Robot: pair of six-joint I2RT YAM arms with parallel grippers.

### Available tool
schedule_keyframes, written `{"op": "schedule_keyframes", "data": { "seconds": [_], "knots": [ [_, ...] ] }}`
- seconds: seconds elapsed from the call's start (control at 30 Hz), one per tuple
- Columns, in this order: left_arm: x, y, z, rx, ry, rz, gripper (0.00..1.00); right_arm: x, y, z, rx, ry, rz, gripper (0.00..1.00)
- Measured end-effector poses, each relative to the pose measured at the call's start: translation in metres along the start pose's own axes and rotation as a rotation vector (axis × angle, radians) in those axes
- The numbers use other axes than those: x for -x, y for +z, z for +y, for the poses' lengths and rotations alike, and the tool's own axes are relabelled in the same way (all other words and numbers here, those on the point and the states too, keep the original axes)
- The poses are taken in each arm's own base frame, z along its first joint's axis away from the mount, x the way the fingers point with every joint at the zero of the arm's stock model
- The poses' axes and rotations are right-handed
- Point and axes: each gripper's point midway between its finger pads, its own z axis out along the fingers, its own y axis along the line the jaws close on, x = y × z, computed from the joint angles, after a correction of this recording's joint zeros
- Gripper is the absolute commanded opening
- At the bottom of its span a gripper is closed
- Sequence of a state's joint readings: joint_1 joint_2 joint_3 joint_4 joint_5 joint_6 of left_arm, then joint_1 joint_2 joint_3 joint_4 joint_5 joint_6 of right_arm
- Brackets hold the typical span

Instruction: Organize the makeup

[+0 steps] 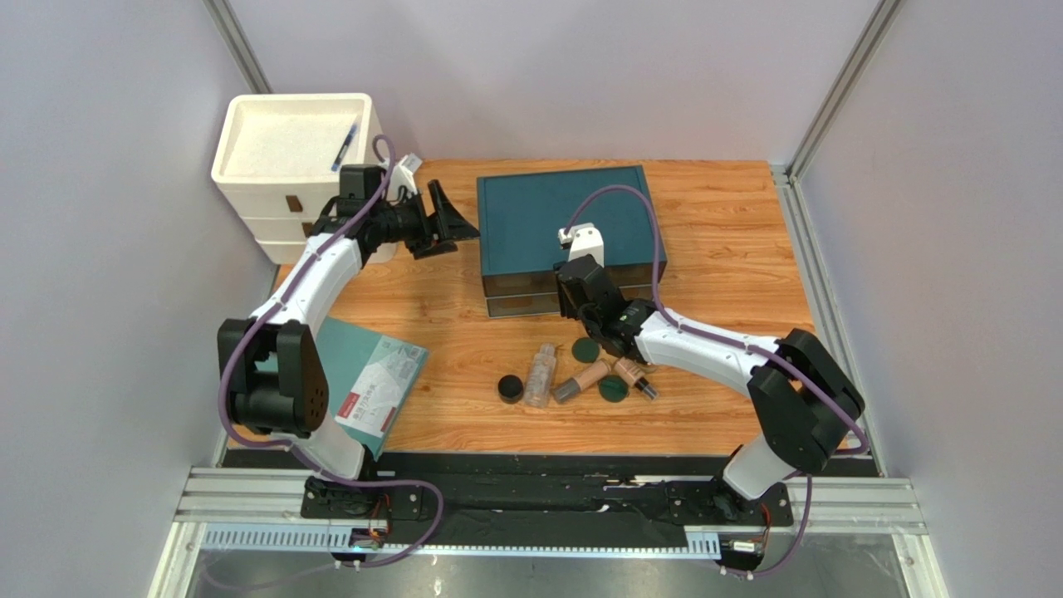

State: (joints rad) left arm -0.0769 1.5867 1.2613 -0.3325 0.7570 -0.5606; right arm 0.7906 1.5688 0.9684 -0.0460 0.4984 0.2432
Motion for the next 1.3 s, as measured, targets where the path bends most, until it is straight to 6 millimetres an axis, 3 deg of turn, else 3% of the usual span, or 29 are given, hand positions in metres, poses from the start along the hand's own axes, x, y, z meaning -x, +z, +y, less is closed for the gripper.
{"op": "schedule_keyframes", "data": {
  "seconds": [0.27, 0.37, 0.5, 0.53, 0.63, 0.77, 1.1, 1.3],
  "knots": [
    [-0.023, 0.036, 0.025, 0.128, -0.049, 0.122, 0.68, 0.0, 0.0, 0.0, -0.001, 0.002, 0.002, 0.0],
    [-0.027, 0.046, 0.029, 0.16, -0.065, 0.151, 0.57, 0.001, 0.002, 0.0, -0.01, -0.007, 0.015, 0.0],
    [-0.013, 0.057, 0.021, 0.17, -0.04, 0.138, 0.26, 0.004, 0.007, 0.003, -0.018, -0.017, 0.025, 0.0],
    [-0.008, 0.058, 0.019, 0.183, -0.035, 0.132, 0.24, 0.004, 0.008, 0.002, -0.026, -0.02, 0.028, 0.0],
    [0.013, 0.061, 0.017, 0.206, -0.022, 0.101, 0.24, 0.006, 0.01, 0.002, -0.03, -0.017, 0.031, 0.0],
    [0.023, 0.072, 0.019, 0.218, -0.03, 0.107, 0.24, 0.005, 0.01, 0.0, -0.033, -0.012, 0.036, 0.0],
    [0.025, 0.077, 0.018, 0.219, -0.051, 0.125, 0.24, 0.002, 0.003, 0.002, 0.003, 0.013, 0.065, 0.0],
    [0.024, 0.08, 0.016, 0.211, -0.051, 0.132, 0.24, 0.0, -0.018, 0.008, 0.062, 0.029, 0.09, 0.0]
  ]
}}
